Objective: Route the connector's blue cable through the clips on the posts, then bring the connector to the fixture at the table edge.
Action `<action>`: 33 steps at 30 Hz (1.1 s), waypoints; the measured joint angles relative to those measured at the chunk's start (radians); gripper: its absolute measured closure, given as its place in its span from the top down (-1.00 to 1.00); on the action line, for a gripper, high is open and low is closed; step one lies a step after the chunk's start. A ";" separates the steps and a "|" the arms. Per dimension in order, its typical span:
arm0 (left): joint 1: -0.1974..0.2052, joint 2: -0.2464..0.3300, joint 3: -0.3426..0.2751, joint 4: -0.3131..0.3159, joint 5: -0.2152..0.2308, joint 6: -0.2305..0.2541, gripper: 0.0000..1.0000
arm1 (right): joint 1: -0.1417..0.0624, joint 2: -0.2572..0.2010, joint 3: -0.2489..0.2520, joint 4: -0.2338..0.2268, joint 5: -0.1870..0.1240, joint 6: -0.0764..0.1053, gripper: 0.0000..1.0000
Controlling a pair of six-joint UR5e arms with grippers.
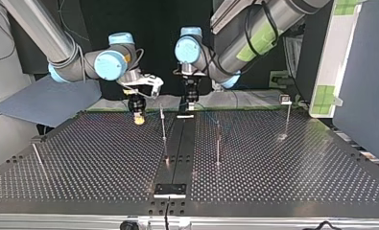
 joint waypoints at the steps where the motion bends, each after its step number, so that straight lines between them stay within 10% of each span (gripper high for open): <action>1: -0.003 0.000 -0.002 0.000 -0.001 0.000 -0.87 | 0.000 -0.008 0.008 -0.005 0.000 0.002 -1.00; 22: -0.025 -0.001 -0.028 0.021 -0.014 -0.016 -0.82 | -0.012 -0.039 0.192 -0.181 0.011 0.030 -1.00; 33: -0.031 -0.042 -0.031 0.032 -0.009 -0.043 -0.82 | -0.039 0.024 0.284 -0.273 0.006 0.026 -1.00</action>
